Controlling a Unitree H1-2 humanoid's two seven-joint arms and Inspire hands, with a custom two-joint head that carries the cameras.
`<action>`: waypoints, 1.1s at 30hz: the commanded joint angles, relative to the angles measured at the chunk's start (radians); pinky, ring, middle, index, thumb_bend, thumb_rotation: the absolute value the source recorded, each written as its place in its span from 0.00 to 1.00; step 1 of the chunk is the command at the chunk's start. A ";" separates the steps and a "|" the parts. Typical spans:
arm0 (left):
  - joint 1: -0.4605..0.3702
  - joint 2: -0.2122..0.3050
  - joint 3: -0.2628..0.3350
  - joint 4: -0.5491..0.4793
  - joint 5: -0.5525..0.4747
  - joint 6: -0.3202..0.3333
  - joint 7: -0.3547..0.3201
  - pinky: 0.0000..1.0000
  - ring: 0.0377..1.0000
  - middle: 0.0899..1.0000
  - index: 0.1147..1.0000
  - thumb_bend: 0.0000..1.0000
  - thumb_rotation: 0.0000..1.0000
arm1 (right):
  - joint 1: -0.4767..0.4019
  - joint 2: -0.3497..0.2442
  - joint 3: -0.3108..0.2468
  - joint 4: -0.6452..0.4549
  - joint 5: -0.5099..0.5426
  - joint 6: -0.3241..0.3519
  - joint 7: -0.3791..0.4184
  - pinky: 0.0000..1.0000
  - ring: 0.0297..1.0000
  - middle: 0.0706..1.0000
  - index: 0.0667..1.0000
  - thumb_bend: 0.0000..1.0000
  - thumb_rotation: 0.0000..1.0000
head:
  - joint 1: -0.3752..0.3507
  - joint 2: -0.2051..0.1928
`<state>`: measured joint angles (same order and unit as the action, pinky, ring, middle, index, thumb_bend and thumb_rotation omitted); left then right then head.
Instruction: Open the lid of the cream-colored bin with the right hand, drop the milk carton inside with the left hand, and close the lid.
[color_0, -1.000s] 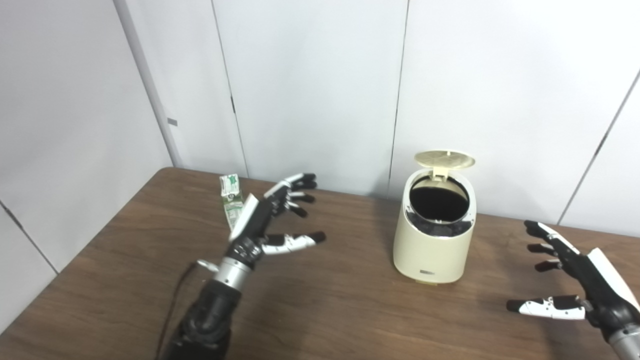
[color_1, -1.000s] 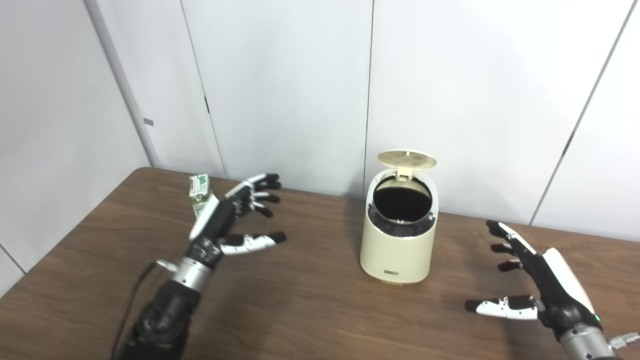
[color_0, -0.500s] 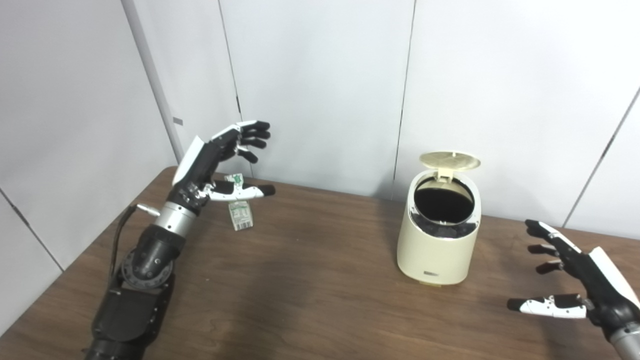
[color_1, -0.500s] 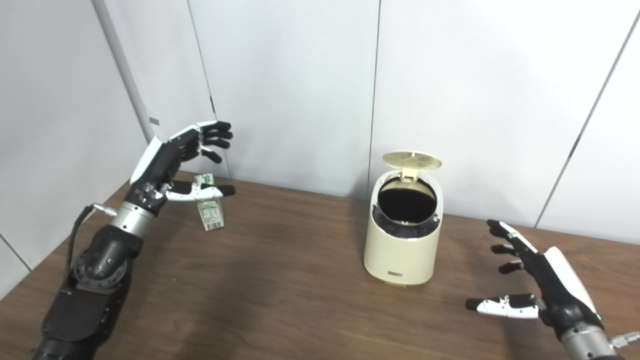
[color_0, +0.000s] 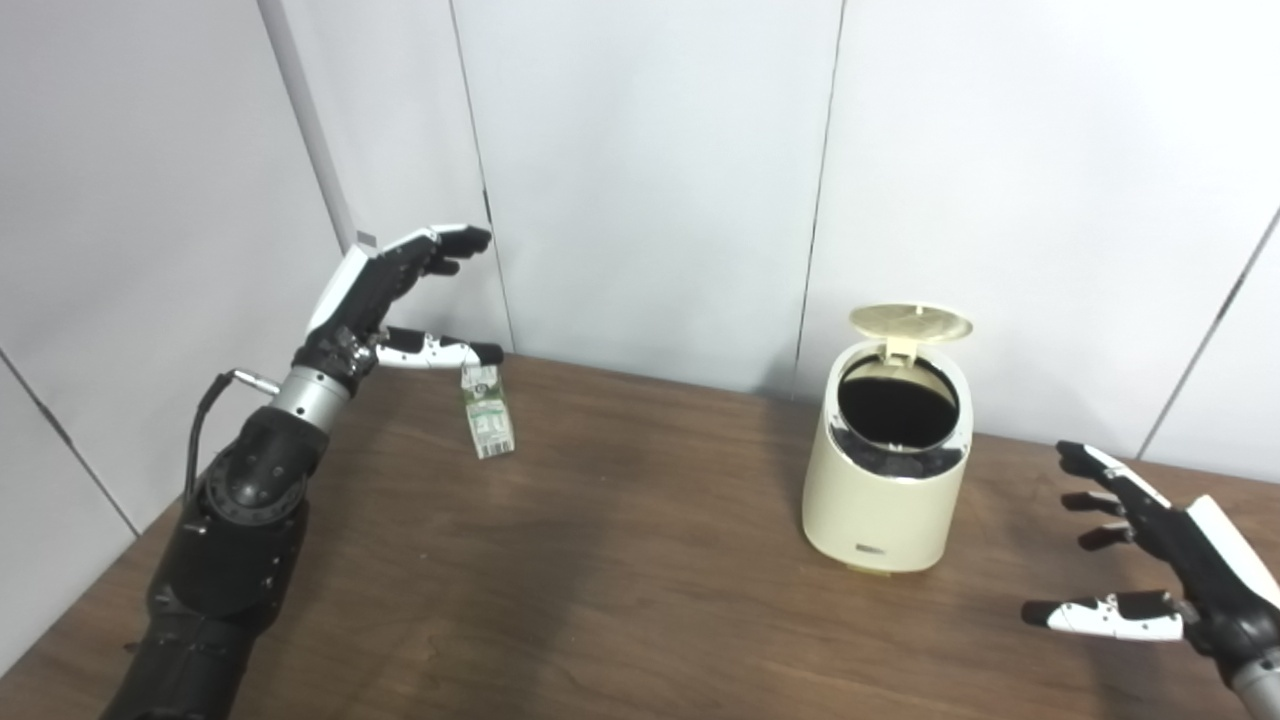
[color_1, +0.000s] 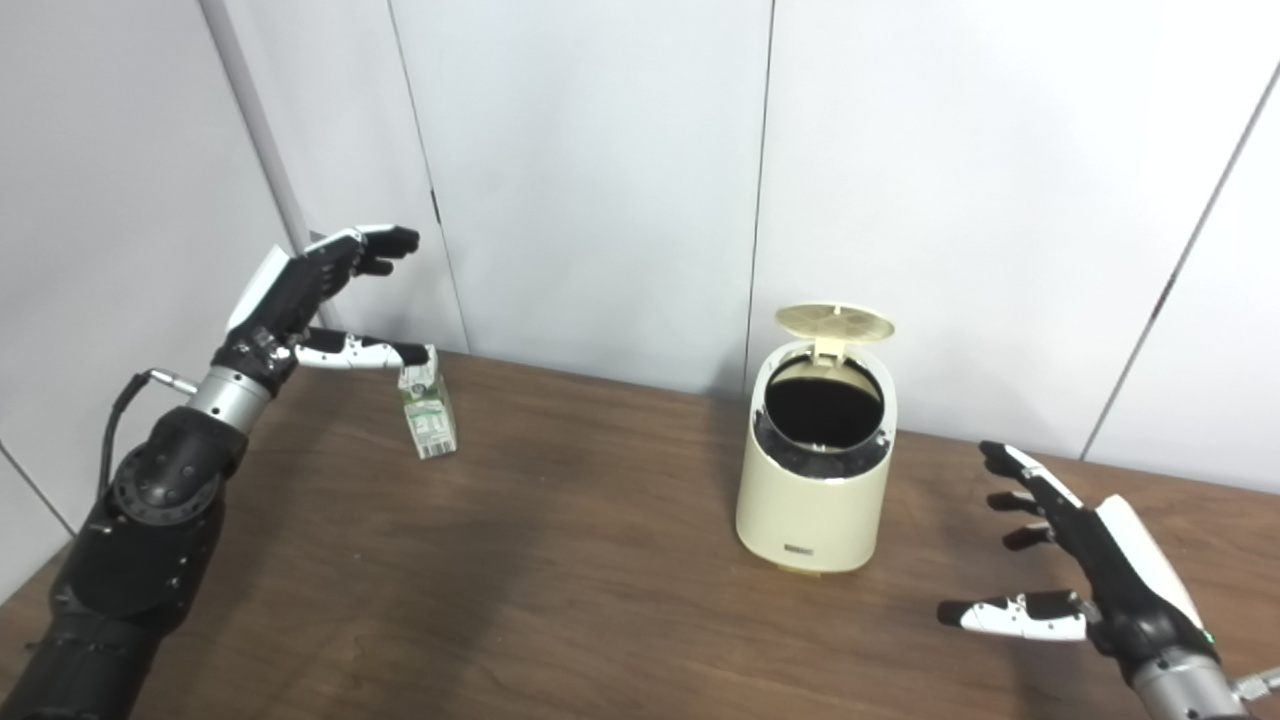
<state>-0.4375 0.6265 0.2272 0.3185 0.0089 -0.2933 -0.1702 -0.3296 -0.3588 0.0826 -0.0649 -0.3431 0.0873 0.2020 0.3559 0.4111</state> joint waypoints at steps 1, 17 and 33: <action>-0.051 0.050 0.003 -0.003 0.016 -0.017 0.010 0.90 0.89 0.84 0.83 0.97 0.15 | -0.033 -0.024 -0.020 -0.033 0.011 -0.006 -0.004 0.63 0.79 0.88 0.90 0.75 0.04 | 0.000 0.000; -0.074 0.036 -0.005 0.215 0.031 -0.084 0.049 0.94 0.95 0.93 0.94 1.00 0.22 | -0.022 -0.040 -0.031 -0.060 0.015 0.011 0.004 0.62 0.77 0.88 0.90 0.74 0.08 | -0.017 0.006; -0.100 -0.004 -0.025 0.369 -0.016 -0.122 0.031 0.88 0.89 0.88 0.93 1.00 0.15 | 0.001 -0.076 -0.051 -0.110 0.015 0.031 0.025 0.59 0.76 0.88 0.88 0.77 0.18 | -0.038 0.016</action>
<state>-0.4845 0.5980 0.1957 0.6947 0.0216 -0.3810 -0.1397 -0.2988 -0.4093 0.0485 -0.1366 -0.3302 0.1247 0.2317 0.3175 0.4264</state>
